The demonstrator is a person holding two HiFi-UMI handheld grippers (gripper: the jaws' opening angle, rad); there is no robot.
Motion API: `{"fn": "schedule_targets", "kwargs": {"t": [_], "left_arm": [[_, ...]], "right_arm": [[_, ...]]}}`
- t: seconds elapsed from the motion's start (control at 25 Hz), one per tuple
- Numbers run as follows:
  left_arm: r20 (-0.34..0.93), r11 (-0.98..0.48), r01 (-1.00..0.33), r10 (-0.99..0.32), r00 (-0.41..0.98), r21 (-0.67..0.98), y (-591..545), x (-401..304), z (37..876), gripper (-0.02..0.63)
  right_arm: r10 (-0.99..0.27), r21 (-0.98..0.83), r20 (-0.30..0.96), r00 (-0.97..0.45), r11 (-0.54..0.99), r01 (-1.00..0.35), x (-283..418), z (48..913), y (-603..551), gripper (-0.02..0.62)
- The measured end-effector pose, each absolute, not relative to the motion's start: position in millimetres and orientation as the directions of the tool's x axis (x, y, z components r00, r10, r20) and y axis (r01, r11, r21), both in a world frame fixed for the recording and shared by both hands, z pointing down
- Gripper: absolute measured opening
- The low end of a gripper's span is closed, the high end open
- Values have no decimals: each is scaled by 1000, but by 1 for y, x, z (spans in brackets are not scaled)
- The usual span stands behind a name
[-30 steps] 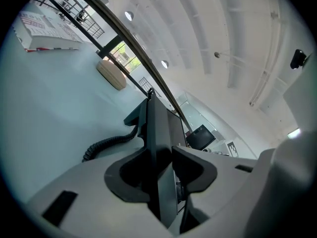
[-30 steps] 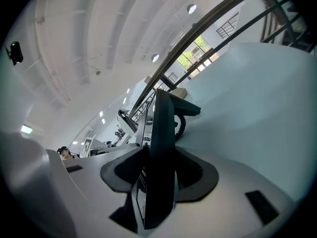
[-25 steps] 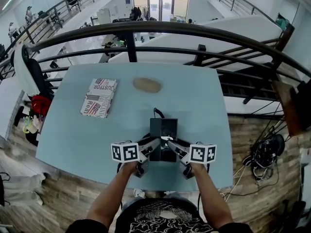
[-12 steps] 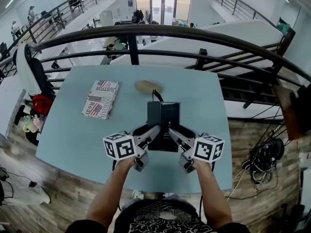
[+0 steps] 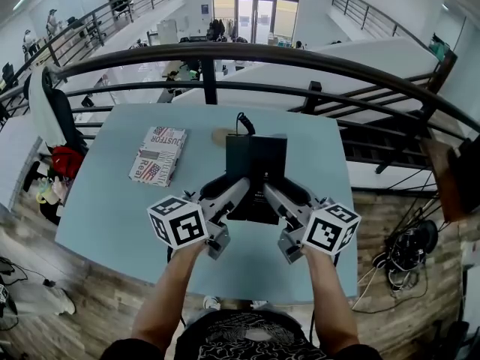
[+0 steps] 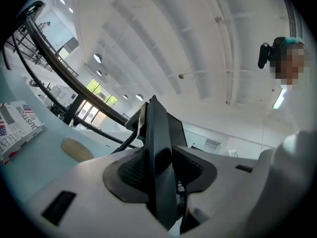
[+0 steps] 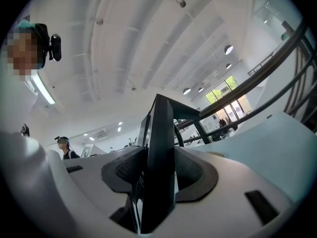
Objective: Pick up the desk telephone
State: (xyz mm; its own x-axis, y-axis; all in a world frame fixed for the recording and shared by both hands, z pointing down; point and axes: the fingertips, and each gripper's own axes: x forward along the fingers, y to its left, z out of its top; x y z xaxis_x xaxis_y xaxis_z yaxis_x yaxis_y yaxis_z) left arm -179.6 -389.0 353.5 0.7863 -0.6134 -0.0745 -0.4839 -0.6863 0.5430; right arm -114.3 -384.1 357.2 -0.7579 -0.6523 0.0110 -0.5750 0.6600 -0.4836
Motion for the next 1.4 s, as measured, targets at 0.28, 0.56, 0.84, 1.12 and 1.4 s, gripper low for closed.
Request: {"fn": "schedule_targets", "kwargs": {"t": [0.28, 0.56, 0.84, 1.12, 1.4], "left_arm": [[-138, -731, -489, -611, 780, 476, -384, -184, 314, 149], [-161, -742, -498, -615, 772, 448, -383, -190, 299, 150], [-150, -737, -502, -618, 772, 453, -382, -193, 301, 150], [-146, -736, -501, -616, 774, 455, -382, -196, 302, 150], [-136, -732, -500, -616, 776, 463, -377, -193, 306, 150]], "right_arm": [[-652, -417, -59, -756, 704, -575, -119, 317, -380, 187], [-646, -380, -85, -759, 725, -574, -124, 302, -379, 187], [-647, -387, -83, -758, 722, -574, -127, 305, -378, 187], [-649, -388, -80, -757, 720, -576, -130, 306, -378, 189], [-652, -395, -75, -755, 714, -577, -127, 310, -373, 189]]}}
